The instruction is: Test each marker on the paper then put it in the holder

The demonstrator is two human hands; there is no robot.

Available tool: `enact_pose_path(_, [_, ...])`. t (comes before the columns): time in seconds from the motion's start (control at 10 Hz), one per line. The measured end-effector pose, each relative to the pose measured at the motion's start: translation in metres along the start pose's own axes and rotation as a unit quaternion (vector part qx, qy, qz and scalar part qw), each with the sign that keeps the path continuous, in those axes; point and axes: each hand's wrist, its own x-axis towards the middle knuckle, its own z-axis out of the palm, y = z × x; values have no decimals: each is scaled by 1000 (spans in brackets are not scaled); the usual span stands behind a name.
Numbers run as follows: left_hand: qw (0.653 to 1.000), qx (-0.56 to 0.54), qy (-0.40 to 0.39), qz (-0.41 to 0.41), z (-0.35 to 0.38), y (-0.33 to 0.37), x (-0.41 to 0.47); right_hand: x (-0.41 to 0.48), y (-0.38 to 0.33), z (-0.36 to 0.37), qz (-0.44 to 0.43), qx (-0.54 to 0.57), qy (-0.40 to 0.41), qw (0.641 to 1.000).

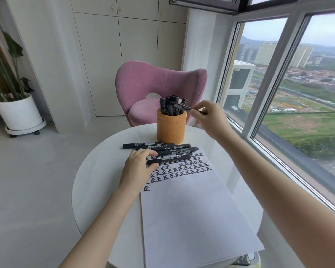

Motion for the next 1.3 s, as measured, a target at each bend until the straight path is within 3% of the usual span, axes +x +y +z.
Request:
enact_pose_path(0.2, [1000, 1, 11, 4, 6, -9, -1, 28, -10, -7, -25, -28, 27, 999])
enact_pose_path(0.4, [1000, -17, 19, 6, 9, -12, -1, 65, -19, 2, -16, -111, -70, 991])
enact_pose_path(0.5, [1000, -18, 22, 6, 9, -12, -1, 79, -21, 4, -9, -78, -83, 993])
enact_pose_path(0.9, [998, -49, 39, 6, 8, -12, -3, 82, -28, 38, -31, -1, 41, 999])
enact_pose_path(1.3, [996, -75, 44, -5, 7, -13, -4, 89, -29, 41, -86, -50, 76, 992])
